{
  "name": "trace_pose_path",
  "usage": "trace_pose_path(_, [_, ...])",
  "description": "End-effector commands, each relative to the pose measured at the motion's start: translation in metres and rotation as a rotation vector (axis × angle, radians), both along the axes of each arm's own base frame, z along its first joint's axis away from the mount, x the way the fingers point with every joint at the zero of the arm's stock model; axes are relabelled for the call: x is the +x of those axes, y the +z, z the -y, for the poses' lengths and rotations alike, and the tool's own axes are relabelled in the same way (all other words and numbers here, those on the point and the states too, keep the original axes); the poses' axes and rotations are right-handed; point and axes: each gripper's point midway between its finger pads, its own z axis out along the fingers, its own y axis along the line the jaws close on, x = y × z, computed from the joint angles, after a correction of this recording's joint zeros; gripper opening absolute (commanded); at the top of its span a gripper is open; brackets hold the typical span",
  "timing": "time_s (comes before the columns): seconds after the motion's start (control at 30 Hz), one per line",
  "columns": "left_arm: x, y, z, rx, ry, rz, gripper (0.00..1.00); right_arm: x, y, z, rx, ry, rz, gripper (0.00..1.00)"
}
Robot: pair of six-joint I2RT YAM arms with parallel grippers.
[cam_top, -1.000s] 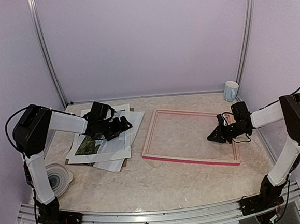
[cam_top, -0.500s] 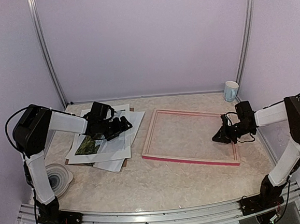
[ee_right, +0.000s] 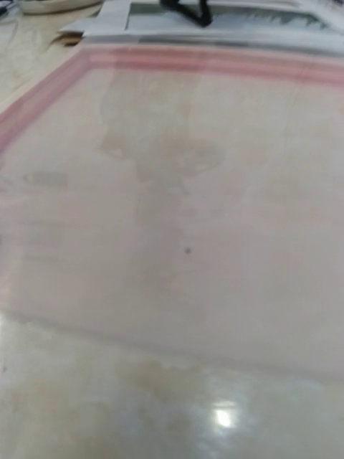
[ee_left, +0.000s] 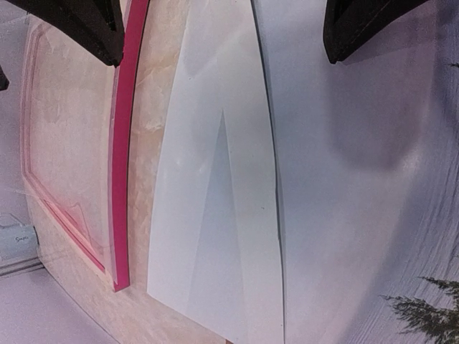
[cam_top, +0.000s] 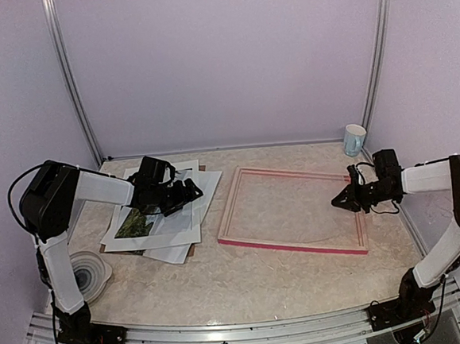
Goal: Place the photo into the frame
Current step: Place the glass panel at the frame body.
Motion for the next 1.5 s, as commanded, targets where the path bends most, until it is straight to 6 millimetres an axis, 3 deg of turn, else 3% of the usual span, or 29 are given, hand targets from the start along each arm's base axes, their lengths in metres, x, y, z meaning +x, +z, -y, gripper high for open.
trace_pose_path(0.0, [-0.001, 0.006, 0.001, -0.005, -0.003, -0.007, 0.95, 0.006, 0.019, 0.010, 0.036, -0.015, 0.078, 0.08])
trace_pose_path(0.3, [-0.001, 0.005, 0.002, -0.007, -0.005, -0.009, 0.95, 0.008, 0.035, 0.009, 0.077, -0.017, 0.182, 0.08])
trace_pose_path(0.6, [-0.001, 0.005, 0.002, -0.004, -0.005, -0.009, 0.95, -0.004, 0.035, 0.004, 0.119, -0.008, 0.269, 0.06])
trace_pose_path(0.97, [-0.002, 0.001, 0.002, -0.002, -0.008, -0.016, 0.95, -0.010, 0.070, 0.007, 0.094, -0.021, 0.441, 0.02])
trace_pose_path(1.47, [-0.003, 0.004, 0.004, 0.001, -0.011, -0.010, 0.95, -0.005, 0.045, 0.008, 0.105, -0.035, 0.355, 0.03])
